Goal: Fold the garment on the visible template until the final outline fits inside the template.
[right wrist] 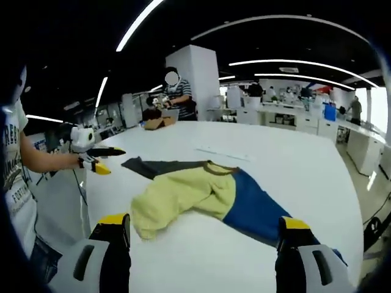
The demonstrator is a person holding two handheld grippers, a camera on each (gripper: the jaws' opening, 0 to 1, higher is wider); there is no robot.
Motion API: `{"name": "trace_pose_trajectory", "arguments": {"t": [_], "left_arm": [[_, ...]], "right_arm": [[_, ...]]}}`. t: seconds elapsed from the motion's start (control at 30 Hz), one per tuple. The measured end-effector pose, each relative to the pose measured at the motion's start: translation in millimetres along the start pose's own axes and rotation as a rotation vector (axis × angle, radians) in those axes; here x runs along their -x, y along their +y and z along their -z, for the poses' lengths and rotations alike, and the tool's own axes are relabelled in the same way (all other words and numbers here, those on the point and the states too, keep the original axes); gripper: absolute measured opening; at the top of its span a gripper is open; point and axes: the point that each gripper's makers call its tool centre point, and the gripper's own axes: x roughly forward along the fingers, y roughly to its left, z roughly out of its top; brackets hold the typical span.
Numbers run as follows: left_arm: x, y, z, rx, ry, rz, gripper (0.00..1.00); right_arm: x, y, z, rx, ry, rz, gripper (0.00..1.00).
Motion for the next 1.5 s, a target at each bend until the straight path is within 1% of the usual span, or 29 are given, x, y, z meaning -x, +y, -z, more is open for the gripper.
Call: {"name": "trace_pose_trajectory", "arguments": {"t": [0.13, 0.17, 0.2, 0.37, 0.47, 0.53, 0.57, 0.6, 0.63, 0.67, 0.8, 0.9, 1.0, 1.03, 1.13, 1.2, 1.23, 1.33, 1.37, 1.43, 1.5], "left_arm": [[-5.8, -21.8, -1.9, -0.022, -0.003, 0.037, 0.83], [-6.2, -23.8, -2.0, -0.023, -0.002, 0.040, 0.82], [-7.2, -31.7, -2.7, -0.032, -0.003, 0.054, 0.82], [-15.0, -59.1, -1.8, -0.067, 0.002, 0.104, 0.78], [-21.8, -78.0, 2.9, -0.067, 0.015, 0.149, 0.76], [-26.1, -92.0, 8.9, -0.095, 0.040, 0.186, 0.74], [-26.9, -94.7, 10.3, -0.103, 0.047, 0.193, 0.73], [-29.6, -101.7, 12.4, -0.130, 0.056, 0.206, 0.71], [-31.9, -105.8, 13.2, -0.135, 0.058, 0.209, 0.69], [-34.8, -114.6, 14.7, -0.153, 0.068, 0.228, 0.67], [-45.6, -138.1, 19.4, -0.206, 0.091, 0.275, 0.60], [-54.1, -149.7, 22.1, -0.228, 0.102, 0.291, 0.55], [-62.7, -155.9, 26.1, -0.233, 0.118, 0.291, 0.51], [-66.6, -157.7, 31.5, -0.222, 0.150, 0.284, 0.50], [-74.7, -161.5, 38.3, -0.229, 0.176, 0.277, 0.46], [-80.7, -165.8, 41.8, -0.250, 0.185, 0.279, 0.44], [-84.1, -166.4, 46.2, -0.255, 0.209, 0.275, 0.43], [-90.5, -168.8, 51.2, -0.263, 0.224, 0.269, 0.38], [-93.1, -169.6, 53.8, -0.282, 0.231, 0.270, 0.37], [-96.8, -167.2, 57.8, -0.299, 0.251, 0.253, 0.36], [-101.9, -166.4, 61.5, -0.319, 0.264, 0.249, 0.36]], "right_arm": [[0.1, 15.9, 2.8, 0.011, -0.005, -0.032, 0.99], [0.4, 20.7, 3.7, 0.011, -0.007, -0.040, 0.99], [0.3, 23.6, 4.8, 0.014, -0.006, -0.045, 0.99], [-0.2, 34.4, 12.7, 0.047, 0.013, -0.052, 0.99], [-1.6, 38.5, 18.3, 0.073, 0.031, -0.053, 0.99], [-3.1, 41.9, 21.3, 0.076, 0.033, -0.057, 0.99], [-3.7, 43.5, 22.9, 0.076, 0.036, -0.060, 0.99], [-4.4, 44.7, 24.1, 0.076, 0.037, -0.061, 0.99], [-4.9, 45.7, 25.5, 0.078, 0.038, -0.060, 0.99], [-5.2, 47.1, 27.1, 0.080, 0.040, -0.059, 0.99], [-4.8, 53.2, 29.8, 0.079, 0.037, -0.062, 0.99], [-4.2, 55.5, 31.2, 0.084, 0.034, -0.061, 0.99], [-3.6, 56.3, 33.2, 0.078, 0.032, -0.056, 0.99], [-3.2, 56.7, 34.5, 0.076, 0.034, -0.054, 0.99], [-2.2, 57.3, 37.6, 0.079, 0.041, -0.052, 0.99], [-1.3, 57.5, 40.2, 0.081, 0.048, -0.052, 0.99], [-1.1, 57.0, 41.5, 0.082, 0.051, -0.050, 0.99], [-0.4, 56.7, 44.1, 0.087, 0.060, -0.046, 0.99], [0.1, 56.8, 44.8, 0.090, 0.064, -0.044, 0.99], [0.6, 56.9, 45.0, 0.094, 0.063, -0.044, 0.99], [0.7, 56.5, 45.4, 0.088, 0.062, -0.043, 0.99]]}}
